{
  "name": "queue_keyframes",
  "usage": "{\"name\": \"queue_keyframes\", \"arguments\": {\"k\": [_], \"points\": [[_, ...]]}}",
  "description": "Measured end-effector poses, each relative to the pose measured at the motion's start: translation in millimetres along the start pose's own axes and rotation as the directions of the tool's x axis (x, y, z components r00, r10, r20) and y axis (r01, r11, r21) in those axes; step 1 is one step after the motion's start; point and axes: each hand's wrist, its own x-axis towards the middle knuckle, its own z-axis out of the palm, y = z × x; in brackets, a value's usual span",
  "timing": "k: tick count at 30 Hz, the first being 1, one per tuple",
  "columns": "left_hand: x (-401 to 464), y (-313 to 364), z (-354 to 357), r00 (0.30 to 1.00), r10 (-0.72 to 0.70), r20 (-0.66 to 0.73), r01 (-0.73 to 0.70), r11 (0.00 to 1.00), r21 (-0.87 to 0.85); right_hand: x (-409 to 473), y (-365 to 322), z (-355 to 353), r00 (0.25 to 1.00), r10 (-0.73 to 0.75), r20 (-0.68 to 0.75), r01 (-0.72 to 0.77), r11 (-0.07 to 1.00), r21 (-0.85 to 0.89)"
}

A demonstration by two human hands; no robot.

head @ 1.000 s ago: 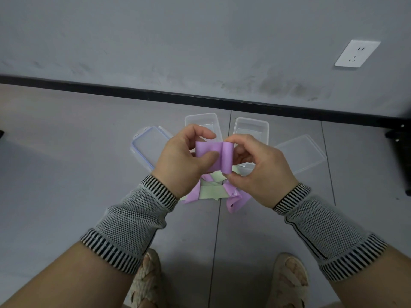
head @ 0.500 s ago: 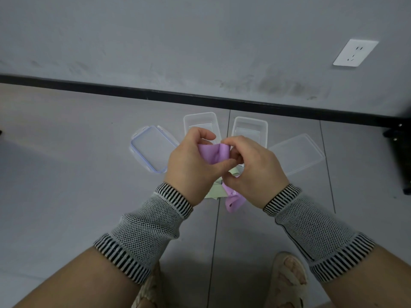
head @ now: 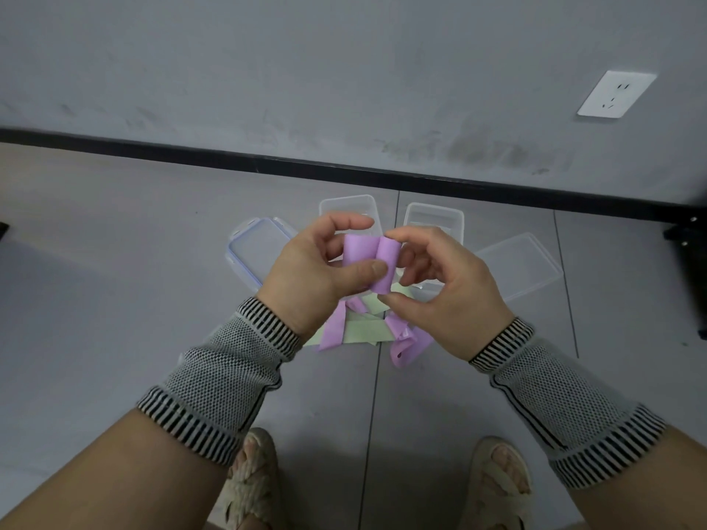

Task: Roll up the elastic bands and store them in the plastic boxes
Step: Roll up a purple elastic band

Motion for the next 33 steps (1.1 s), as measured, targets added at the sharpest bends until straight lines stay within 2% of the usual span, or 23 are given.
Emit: {"name": "queue_keyframes", "arguments": {"k": [5,11,14,18,21,23,28,33], "points": [[-3,-1,8,0.994,0.091,-0.068,-0.078,0.982,0.173,-1,5,0,0.996,-0.090,-0.013,0.086,0.978,-0.189],[-8,-2,12,0.977,0.179,-0.116,-0.134,0.939,0.318,-1,3,6,0.989,-0.145,0.013,0.143,0.953,-0.266],[-7,0,12,0.986,0.120,-0.118,-0.090,0.968,0.235,-2,3,8,0.993,-0.118,-0.017,0.112,0.972,-0.206],[-4,0,7,0.999,-0.020,-0.050,0.018,0.999,-0.032,-2,3,8,0.998,-0.052,-0.042,0.050,0.997,-0.059],[-3,-1,4,0.999,-0.052,0.013,0.053,0.994,-0.096,0,3,6,0.998,-0.046,-0.034,0.044,0.997,-0.058],[-3,0,6,0.999,-0.036,0.007,0.036,0.999,-0.035,0,4,6,0.997,-0.062,-0.038,0.058,0.992,-0.114],[-5,-2,16,0.994,0.088,-0.071,-0.067,0.964,0.257,-2,6,11,0.996,-0.075,-0.048,0.063,0.974,-0.219],[-6,-1,13,0.993,0.071,-0.094,-0.042,0.958,0.285,-2,5,12,0.999,-0.042,-0.030,0.037,0.989,-0.140]]}}
